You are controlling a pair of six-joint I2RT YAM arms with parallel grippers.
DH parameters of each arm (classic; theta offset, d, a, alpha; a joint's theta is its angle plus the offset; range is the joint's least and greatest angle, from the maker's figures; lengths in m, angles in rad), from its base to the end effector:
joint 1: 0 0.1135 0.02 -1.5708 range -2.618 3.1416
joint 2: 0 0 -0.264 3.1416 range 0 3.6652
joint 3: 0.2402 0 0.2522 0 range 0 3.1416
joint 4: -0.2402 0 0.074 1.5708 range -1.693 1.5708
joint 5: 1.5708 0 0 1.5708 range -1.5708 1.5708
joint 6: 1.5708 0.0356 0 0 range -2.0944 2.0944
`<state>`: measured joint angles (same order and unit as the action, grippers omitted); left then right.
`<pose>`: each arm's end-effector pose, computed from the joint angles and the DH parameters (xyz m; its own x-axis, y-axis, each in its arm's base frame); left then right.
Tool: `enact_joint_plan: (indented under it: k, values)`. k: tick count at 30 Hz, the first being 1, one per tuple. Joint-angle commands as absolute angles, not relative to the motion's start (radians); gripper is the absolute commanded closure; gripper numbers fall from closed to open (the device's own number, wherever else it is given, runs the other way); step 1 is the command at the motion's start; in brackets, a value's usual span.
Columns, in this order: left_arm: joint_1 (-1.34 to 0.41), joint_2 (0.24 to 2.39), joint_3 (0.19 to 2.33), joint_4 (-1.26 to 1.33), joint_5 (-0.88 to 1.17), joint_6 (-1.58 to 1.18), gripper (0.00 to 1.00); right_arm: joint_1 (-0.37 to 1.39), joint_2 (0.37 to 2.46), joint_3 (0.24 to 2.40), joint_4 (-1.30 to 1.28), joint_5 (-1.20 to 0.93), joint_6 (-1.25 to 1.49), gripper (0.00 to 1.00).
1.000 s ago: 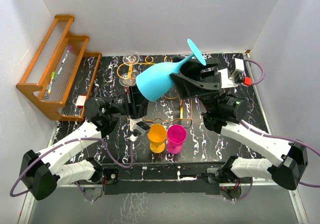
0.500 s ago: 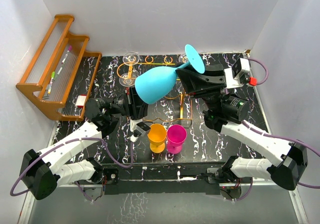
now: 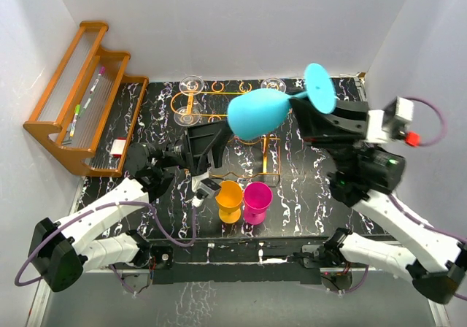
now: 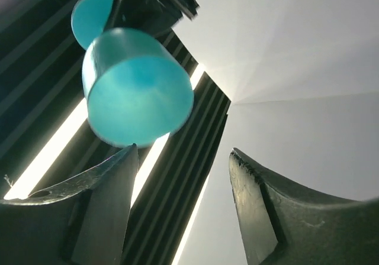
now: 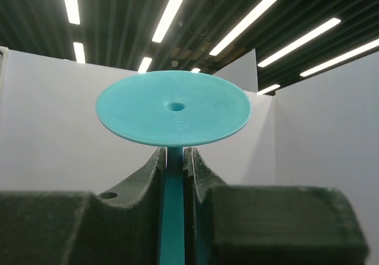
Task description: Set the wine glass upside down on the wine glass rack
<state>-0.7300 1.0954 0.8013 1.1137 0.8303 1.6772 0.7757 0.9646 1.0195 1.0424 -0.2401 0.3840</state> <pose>0.1449 -0.1649 0.4063 0.7628 0.2176 0.6089 -0.6292 0.4669 0.6214 0.1086 0.1184 0.5004 0.3053 0.8091 -0.5021 -0.9404 0.3391 -0.0254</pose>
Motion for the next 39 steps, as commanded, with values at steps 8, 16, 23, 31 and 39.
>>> enact_joint_plan:
  k: [8,16,23,31,39]
  values:
    - [-0.736,1.0,0.729,1.063,0.708,1.752,0.3,0.774,0.691,1.121,0.323,-0.126,0.103,0.92]
    - [-0.749,0.999,0.851,1.085,0.408,1.601,0.24,0.773,0.684,1.01,0.044,-0.163,0.12,0.92]
    - [-0.799,0.896,1.074,0.65,0.115,1.263,0.27,0.774,0.656,0.879,0.064,-0.086,0.104,0.92]
    - [-0.801,0.812,1.27,-0.142,0.433,0.938,0.29,0.774,0.663,0.814,0.078,0.014,0.117,0.92]
    - [-0.801,0.785,1.187,-0.468,0.618,1.032,0.26,0.774,0.74,0.824,0.064,0.098,0.134,0.92]
